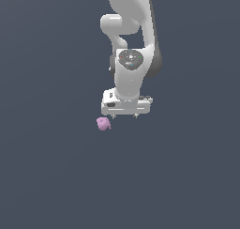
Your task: Pick up the object and move it to a goal position.
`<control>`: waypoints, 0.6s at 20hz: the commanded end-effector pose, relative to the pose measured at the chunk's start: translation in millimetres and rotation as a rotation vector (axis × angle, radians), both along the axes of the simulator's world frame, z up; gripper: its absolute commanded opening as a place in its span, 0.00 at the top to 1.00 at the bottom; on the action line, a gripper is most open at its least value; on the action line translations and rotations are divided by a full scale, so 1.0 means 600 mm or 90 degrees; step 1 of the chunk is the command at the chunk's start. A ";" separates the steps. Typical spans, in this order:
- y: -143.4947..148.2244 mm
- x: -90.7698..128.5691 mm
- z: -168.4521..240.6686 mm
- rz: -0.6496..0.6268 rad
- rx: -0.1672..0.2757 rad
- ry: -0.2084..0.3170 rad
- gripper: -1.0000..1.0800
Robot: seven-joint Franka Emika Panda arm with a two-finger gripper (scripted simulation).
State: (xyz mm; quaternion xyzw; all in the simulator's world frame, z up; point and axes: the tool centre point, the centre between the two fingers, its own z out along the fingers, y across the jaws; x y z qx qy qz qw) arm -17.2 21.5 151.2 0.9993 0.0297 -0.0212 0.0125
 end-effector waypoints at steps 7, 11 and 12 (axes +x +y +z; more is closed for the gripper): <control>-0.043 0.002 0.008 -0.013 -0.011 -0.008 0.04; -0.060 0.002 0.014 -0.023 -0.017 -0.012 0.04; -0.060 0.002 0.014 -0.023 -0.017 -0.012 0.04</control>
